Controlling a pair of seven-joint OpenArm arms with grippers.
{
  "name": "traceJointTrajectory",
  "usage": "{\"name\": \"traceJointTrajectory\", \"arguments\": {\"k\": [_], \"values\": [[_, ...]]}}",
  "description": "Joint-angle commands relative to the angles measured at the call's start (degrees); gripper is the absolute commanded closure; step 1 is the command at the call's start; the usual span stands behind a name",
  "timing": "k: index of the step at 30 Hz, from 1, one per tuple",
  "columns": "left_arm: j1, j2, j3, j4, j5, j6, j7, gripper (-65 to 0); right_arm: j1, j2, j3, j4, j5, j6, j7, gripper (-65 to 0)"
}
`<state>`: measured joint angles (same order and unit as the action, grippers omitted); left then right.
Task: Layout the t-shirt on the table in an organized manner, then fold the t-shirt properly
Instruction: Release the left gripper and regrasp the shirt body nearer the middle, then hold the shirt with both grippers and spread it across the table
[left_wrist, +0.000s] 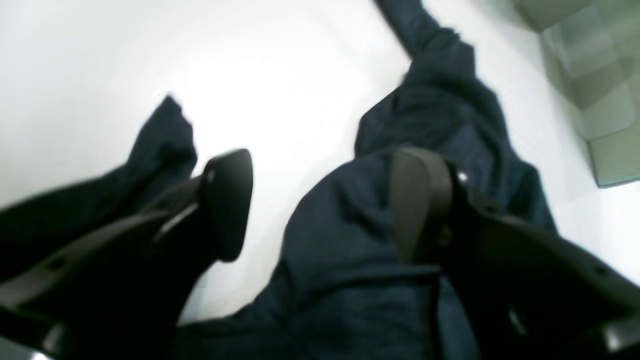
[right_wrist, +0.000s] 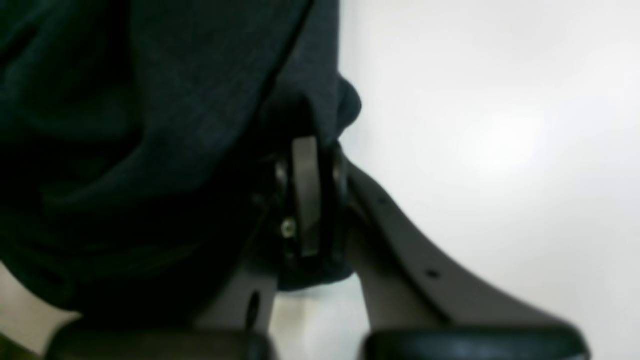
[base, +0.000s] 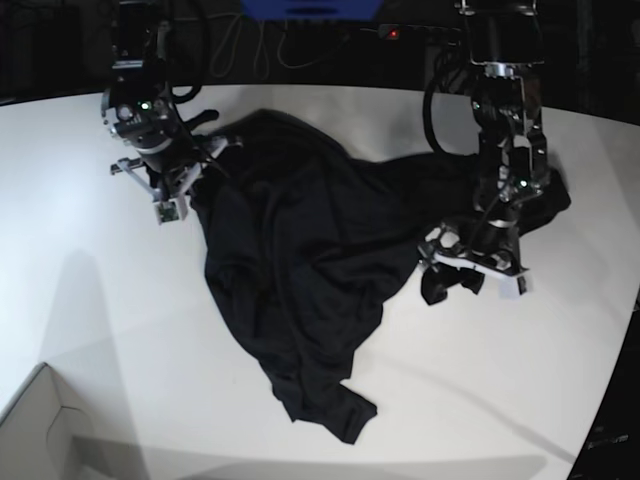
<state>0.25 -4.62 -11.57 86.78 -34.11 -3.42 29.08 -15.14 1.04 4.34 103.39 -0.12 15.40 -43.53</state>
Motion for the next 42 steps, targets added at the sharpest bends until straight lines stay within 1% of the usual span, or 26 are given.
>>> {"name": "traceJointTrajectory", "arguments": {"k": [1,4,12,16,20,23,25,26,28,30,33,36,40,41,42], "values": [[-0.8,-0.2,-0.2,1.3,-0.5,-0.8,-1.1,-42.2,0.4,0.5,0.7,2.1,0.2,0.2,1.2,0.0],[-0.8,-0.2,-0.2,1.3,-0.6,-0.8,-0.9,-42.2,0.4,0.7,2.8,4.3,0.2,0.2,1.2,0.0],[-1.5,0.2,0.5,0.9,-0.6,-0.9,-0.6,-42.3,2.5,0.2,14.6,6.1,0.3,0.4,1.1,0.0],[-3.5,-0.3,2.1,0.6,-0.6,-0.9,-0.6,-42.3,3.3,0.1,18.5,6.1,0.4,0.6,1.1,0.0],[-6.1,0.0,6.8,-0.6,-0.3,-0.9,-0.6,-42.4,3.6,0.1,18.7,6.1,0.4,0.6,1.1,0.0],[-9.8,0.4,13.6,-6.0,-0.1,-0.9,-1.1,-42.4,3.7,-1.3,18.7,6.1,0.4,0.6,1.1,0.0],[-12.3,0.5,17.4,-10.9,-0.5,-0.7,-1.3,-42.4,3.7,-1.3,18.7,6.1,0.4,0.6,1.1,0.0],[-13.4,1.2,18.5,-13.2,-0.5,-0.7,-1.4,-42.4,3.7,-1.3,18.7,6.1,0.4,0.6,1.1,0.0],[-14.5,2.5,18.9,-17.2,-0.1,-0.7,-3.4,-42.4,3.8,-1.3,18.6,6.0,0.4,0.6,1.1,0.0],[-14.9,3.8,19.1,-21.2,-0.1,-0.7,-7.1,-42.4,4.1,-1.3,18.6,5.9,0.4,0.6,1.1,0.0],[-15.9,4.5,19.3,-25.2,0.0,-0.6,-11.3,-42.4,3.8,-1.1,18.7,6.1,0.3,0.6,1.1,0.0],[-15.9,5.6,19.4,-27.0,0.0,-0.7,-11.5,-42.4,3.6,0.8,18.7,5.9,0.3,0.6,1.1,0.0],[-16.3,6.2,19.3,-30.2,0.0,-0.8,-11.7,-42.1,3.7,1.5,18.7,5.7,0.3,0.6,1.1,0.0],[-16.3,6.8,19.3,-30.6,0.0,-0.8,-11.7,-41.9,3.8,1.8,18.8,5.7,0.3,0.6,1.1,0.0],[-16.3,7.0,19.3,-30.7,0.0,-0.8,-11.8,-40.6,3.8,2.5,18.8,5.7,0.3,0.6,1.1,0.0]]}}
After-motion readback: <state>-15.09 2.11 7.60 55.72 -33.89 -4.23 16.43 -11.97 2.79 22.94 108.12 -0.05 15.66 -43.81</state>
